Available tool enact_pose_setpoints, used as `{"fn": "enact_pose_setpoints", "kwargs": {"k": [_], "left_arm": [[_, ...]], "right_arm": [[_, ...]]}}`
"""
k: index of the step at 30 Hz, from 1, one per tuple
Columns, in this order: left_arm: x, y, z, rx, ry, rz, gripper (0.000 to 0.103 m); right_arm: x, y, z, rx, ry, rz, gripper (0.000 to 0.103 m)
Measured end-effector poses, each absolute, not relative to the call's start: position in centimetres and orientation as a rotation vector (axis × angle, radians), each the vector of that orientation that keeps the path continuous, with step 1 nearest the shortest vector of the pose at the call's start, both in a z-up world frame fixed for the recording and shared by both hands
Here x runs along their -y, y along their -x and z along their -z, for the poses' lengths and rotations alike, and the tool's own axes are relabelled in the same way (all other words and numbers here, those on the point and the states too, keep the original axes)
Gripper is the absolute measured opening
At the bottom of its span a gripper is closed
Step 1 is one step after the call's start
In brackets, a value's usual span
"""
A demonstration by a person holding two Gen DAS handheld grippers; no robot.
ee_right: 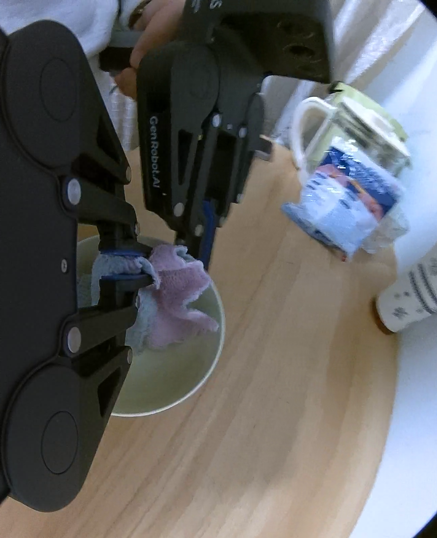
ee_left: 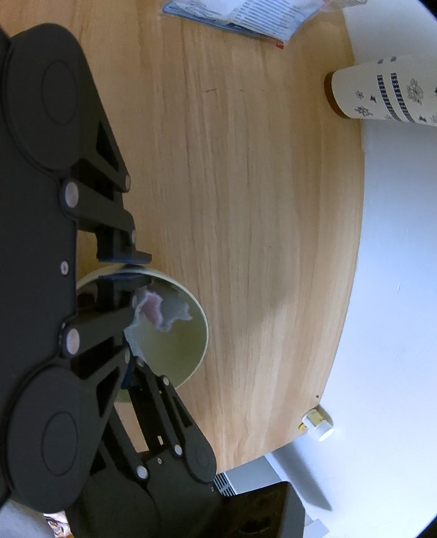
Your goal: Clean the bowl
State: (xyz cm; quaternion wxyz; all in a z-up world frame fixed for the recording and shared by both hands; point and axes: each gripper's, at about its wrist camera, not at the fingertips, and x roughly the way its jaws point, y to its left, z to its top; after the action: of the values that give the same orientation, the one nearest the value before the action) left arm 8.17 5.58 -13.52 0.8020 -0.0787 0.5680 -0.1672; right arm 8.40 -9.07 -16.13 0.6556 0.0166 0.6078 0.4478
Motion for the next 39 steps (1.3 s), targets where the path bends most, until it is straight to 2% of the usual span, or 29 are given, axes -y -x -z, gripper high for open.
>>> {"fn": "enact_pose_setpoints", "kwargs": {"k": [12, 14, 21, 29, 39], "left_arm": [[-4.5, -8.3, 14.0, -1.239, 0.088, 0.362, 0.004], [-4.1, -8.2, 13.9, -1.233, 0.046, 0.361, 0.004], [-3.8, -8.2, 13.9, -1.229, 0.062, 0.361, 0.004], [-3.6, -8.4, 13.9, -1.239, 0.068, 0.359, 0.004], [-3.5, -8.4, 14.0, -1.239, 0.081, 0.371, 0.005]], "right_arm": [[6.4, -6.3, 16.2, -1.384, 0.402, -1.035, 0.011], [6.5, -6.0, 15.4, -1.368, 0.434, -1.013, 0.011], [8.6, -6.8, 11.8, -1.432, 0.29, -1.075, 0.012], [8.3, -6.8, 14.5, -1.542, 0.423, -1.036, 0.011], [7.4, -4.8, 14.8, -1.411, 0.633, -1.003, 0.01]]}}
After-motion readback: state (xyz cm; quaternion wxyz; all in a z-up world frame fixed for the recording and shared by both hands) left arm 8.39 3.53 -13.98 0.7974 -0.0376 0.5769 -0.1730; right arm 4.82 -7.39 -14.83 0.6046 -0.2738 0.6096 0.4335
